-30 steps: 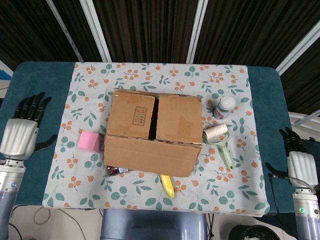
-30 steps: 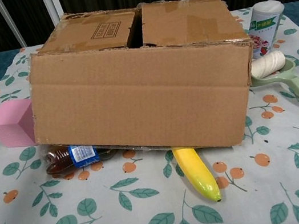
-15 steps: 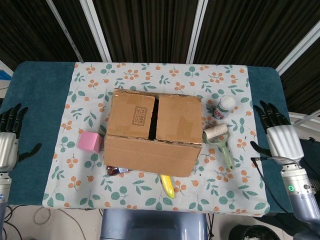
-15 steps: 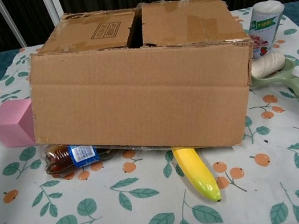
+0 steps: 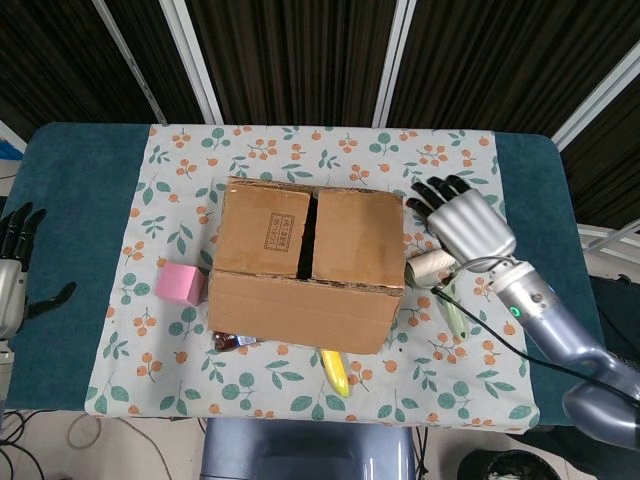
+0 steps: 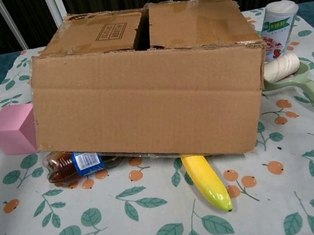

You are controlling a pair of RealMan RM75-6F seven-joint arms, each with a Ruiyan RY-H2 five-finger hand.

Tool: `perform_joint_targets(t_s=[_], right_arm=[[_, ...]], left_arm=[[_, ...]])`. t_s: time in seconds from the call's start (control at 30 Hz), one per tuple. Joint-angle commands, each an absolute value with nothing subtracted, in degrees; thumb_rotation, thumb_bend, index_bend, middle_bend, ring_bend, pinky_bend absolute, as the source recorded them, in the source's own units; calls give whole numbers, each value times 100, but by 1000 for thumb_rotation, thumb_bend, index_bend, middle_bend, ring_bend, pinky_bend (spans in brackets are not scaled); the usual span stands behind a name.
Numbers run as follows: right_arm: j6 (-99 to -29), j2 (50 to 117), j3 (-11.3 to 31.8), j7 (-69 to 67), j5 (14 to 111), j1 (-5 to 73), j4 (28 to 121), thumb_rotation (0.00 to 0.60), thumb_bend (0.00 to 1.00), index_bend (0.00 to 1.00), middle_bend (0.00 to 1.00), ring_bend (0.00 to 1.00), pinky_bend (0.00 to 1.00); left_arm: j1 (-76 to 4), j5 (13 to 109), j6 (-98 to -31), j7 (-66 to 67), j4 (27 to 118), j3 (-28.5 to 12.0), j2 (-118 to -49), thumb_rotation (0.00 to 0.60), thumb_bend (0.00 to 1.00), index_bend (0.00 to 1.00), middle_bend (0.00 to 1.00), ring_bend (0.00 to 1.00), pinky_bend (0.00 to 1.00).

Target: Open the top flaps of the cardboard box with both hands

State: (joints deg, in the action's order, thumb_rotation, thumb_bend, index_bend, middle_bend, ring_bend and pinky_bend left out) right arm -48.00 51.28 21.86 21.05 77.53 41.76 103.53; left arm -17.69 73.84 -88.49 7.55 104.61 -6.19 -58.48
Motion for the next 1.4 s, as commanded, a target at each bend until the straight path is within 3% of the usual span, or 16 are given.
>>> perform_joint_targets(t_s=[0.03, 0.33, 0.7, 1.4], right_arm=[[-4058, 5349, 2262, 2416, 7581, 4946, 10061, 600, 1000, 311, 236, 217, 260], [-3494, 6275, 2152, 2684, 7157, 5975, 9323, 600, 1000, 329, 247, 225, 261], [-3205, 6977, 1754, 2913, 7060, 6654, 8722, 600, 1000, 335, 252, 225, 261], [-3235, 7294, 1261, 2963, 7135, 7086, 8396, 600, 1000, 348, 253, 222, 261]], left_arm=[[-1746, 7357, -8812, 711, 10452, -681, -5825, 600, 154, 22, 0, 15, 82], [-1696, 7291, -8676, 635, 10392, -824, -5796, 600, 154, 22, 0, 15, 82], [-1649, 7201, -8477, 447, 10368, -950, -5779, 600, 155, 22, 0, 15, 83], [-1563, 7194, -8343, 313, 10404, -1116, -5745, 600, 166, 22, 0, 15, 84]])
